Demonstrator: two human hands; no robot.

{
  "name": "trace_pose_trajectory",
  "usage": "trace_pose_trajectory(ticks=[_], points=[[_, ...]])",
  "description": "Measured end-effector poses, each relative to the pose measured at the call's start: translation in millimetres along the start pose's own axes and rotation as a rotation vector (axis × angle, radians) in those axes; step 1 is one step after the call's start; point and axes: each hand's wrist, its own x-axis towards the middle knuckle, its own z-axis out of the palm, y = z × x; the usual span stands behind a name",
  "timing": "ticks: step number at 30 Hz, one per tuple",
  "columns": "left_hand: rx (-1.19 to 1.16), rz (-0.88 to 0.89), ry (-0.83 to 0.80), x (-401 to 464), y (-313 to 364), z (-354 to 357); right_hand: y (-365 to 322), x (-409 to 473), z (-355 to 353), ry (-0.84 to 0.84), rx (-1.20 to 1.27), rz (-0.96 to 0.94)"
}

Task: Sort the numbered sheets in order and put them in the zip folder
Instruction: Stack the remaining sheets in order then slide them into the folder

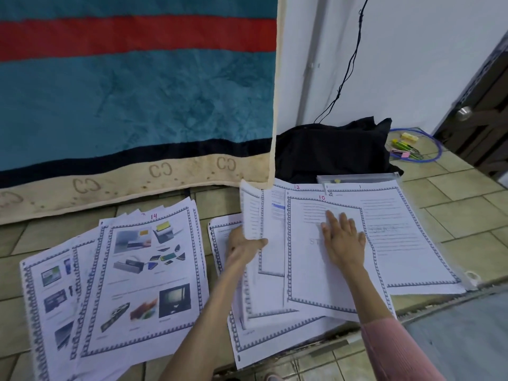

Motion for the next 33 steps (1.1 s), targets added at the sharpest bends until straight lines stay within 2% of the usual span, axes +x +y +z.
trace_pose_trajectory(ticks=[5,9,12,13,15,17,19,21,26,33], points=[[0.127,-0.066,0.129,0.8,-17.4,-86.3,1.8,3.8,1.8,-0.02,-0.013,-0.01],[0.141,0.014,0.212,-9.0,-39.3,-115.0,-13.0,4.7,-1.7,0.049,-0.118,-0.007],[0.045,-0.029,0.265,-9.4,-49.1,-109.8,-49.2,-9.6,-1.3,0.197,-0.043,-0.201],[0.02,-0.045,0.28,-8.1,-50.7,-108.2,-65.1,-20.7,1.2,0.162,0.024,-0.301],[0.029,-0.071,0.299,-5.0,-53.0,-106.4,-95.0,-50.7,13.7,-0.022,0.09,-0.517],[0.015,-0.084,0.278,-3.4,-53.8,-106.9,-116.1,-79.1,29.7,-0.207,0.086,-0.658],[-0.035,-0.091,0.235,-3.6,-53.7,-111.6,-126.2,-94.0,42.0,-0.335,0.085,-0.698],[-0.016,-0.109,0.22,-4.8,-53.7,-124.6,-127.0,-95.4,48.3,-0.365,0.061,-0.7],[0.036,-0.13,0.19,-12.0,-50.8,-173.6,-114.0,-85.4,49.1,-0.315,0.07,-0.708],[0.044,-0.106,0.461,-36.8,-57.1,-248.8,-118.0,-69.7,41.0,-0.111,-0.045,-0.72]])
